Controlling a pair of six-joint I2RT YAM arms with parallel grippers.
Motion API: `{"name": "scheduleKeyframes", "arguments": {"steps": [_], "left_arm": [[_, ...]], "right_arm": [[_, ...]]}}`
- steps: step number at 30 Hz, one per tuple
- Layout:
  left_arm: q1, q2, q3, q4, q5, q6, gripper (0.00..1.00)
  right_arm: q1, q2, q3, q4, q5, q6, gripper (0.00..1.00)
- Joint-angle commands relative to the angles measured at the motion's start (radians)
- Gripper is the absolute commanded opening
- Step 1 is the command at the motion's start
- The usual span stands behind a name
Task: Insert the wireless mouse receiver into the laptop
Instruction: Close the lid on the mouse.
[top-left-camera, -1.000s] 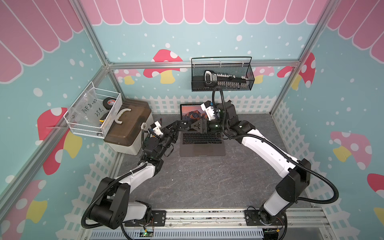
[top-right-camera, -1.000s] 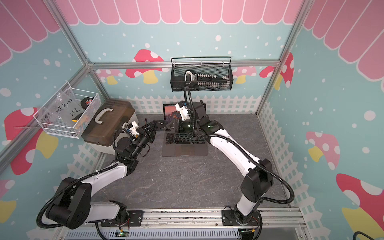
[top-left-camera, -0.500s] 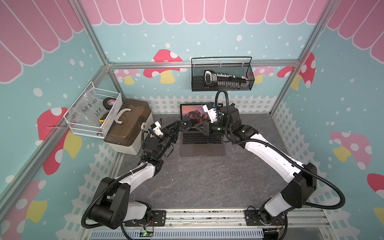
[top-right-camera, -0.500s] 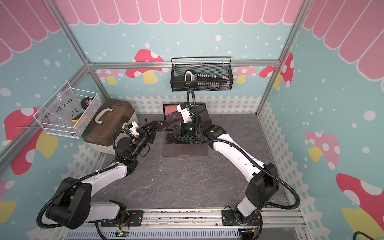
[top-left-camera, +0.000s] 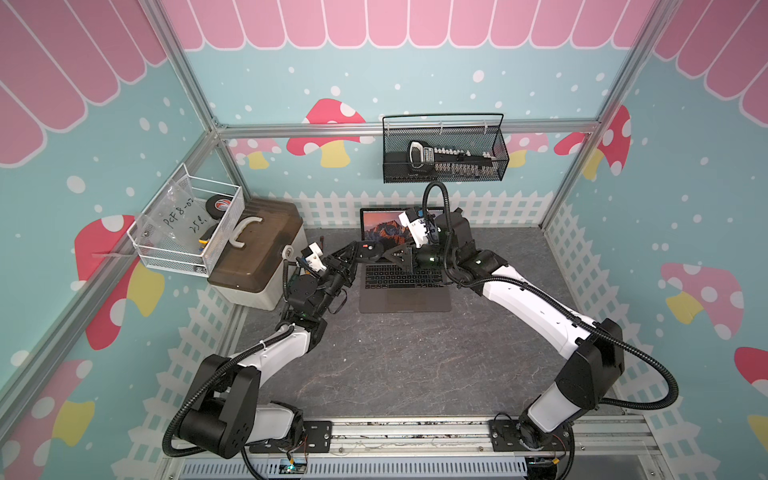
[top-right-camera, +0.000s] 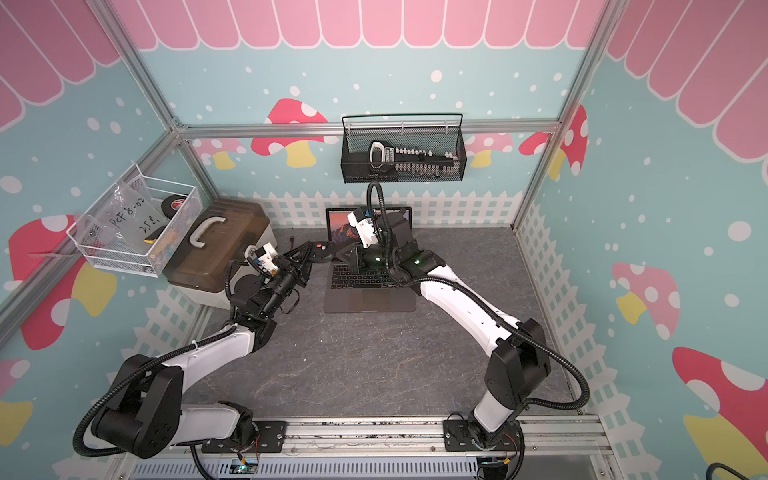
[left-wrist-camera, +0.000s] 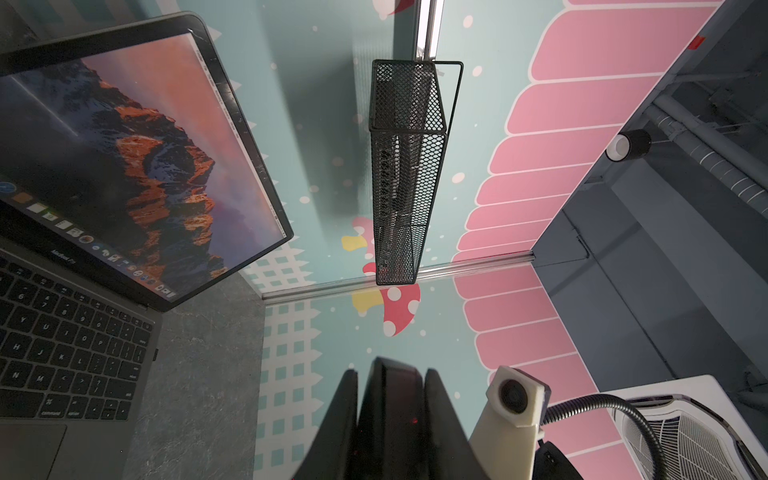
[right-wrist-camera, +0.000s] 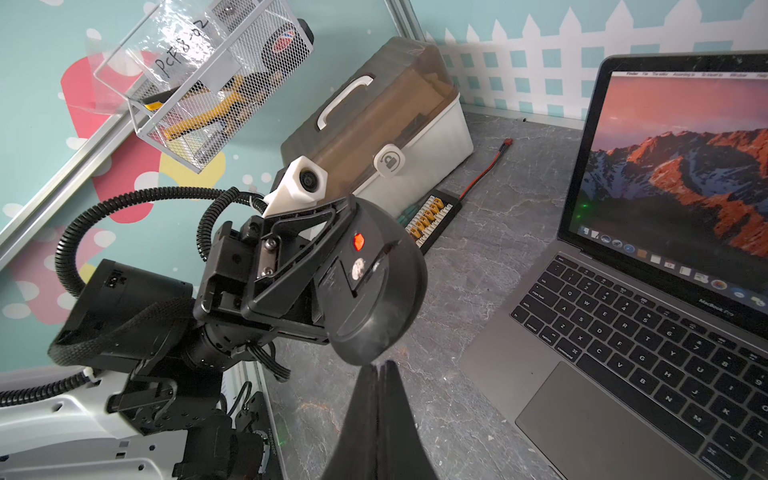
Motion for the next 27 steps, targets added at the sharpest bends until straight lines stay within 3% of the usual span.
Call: {"name": "scheduleKeyframes", "arguments": {"steps": [1,14,21,27], "left_arm": [[0.006,-0.013,-0.011,0.015,0.013,0.015,0.00],[0.006,-0.003,-0.011,0.025,0.014,0.011,0.00],[0.007,0.002,-0.010,0.027,0.012,0.012,0.00],[0.006,-0.001,-0.011,0.026,0.011,0.011,0.00]], "right_arm": [[0.007,0.026,0.036,0.026,-0.013,-0.017,0.00],[0.010,0.033,0.050,0.025,-0.004,-0.019,0.00],[0.010,-0.020,-0.019,0.022,0.091,-0.003,0.00],[0.015,-0.003,-0.028,0.022,0.050,0.006,0.00]]}}
